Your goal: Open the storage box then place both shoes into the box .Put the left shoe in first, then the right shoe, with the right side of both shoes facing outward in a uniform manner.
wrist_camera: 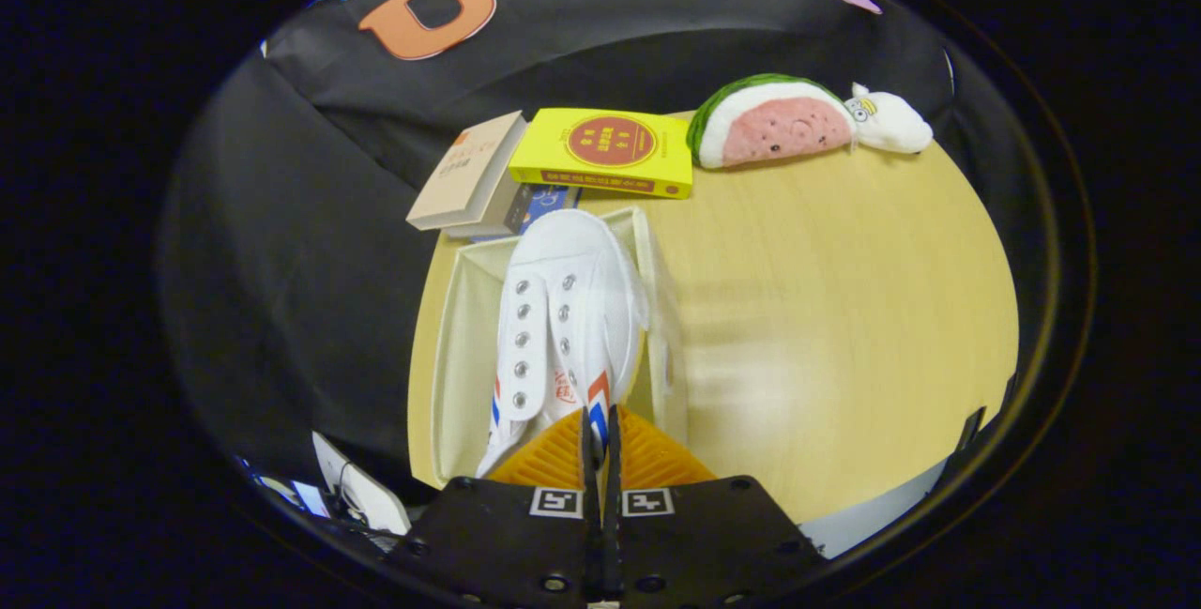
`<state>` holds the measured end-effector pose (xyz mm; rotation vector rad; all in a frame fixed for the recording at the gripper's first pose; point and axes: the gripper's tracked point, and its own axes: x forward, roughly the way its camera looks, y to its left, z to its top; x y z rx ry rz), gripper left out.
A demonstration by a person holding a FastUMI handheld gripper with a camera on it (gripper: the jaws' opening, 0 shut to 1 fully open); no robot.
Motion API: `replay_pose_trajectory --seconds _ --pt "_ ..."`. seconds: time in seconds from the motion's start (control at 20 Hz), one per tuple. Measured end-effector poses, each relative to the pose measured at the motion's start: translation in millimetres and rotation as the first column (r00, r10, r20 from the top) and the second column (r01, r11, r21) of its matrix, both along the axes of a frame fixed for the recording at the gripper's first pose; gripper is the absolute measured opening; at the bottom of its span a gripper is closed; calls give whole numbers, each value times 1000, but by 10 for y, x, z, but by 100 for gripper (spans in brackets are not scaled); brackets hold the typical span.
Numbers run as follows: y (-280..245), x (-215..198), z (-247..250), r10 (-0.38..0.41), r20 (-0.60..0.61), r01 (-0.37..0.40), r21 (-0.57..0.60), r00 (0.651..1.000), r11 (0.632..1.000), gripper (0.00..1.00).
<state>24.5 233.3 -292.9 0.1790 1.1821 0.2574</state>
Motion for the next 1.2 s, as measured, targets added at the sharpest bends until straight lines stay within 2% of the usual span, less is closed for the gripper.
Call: replay_pose_trajectory --seconds 0.2,0.5,0.6,0.65,0.7,0.8,1.0,1.2 --pt "32 113 -41 5 55 -2 -46 998 999 0" --pt "34 128 -278 -49 26 51 -58 998 997 0" --pt "96 105 -287 -57 21 57 -21 998 998 4" --pt "182 108 -256 -41 32 40 27 999 999 14" --pt "178 128 -206 -27 51 26 25 998 999 20" --pt "125 135 -155 2 78 -1 -17 997 1000 25" --pt "89 -40 -92 57 58 -54 -56 997 997 67" --pt "-135 -103 26 138 132 -110 -196 982 974 83"
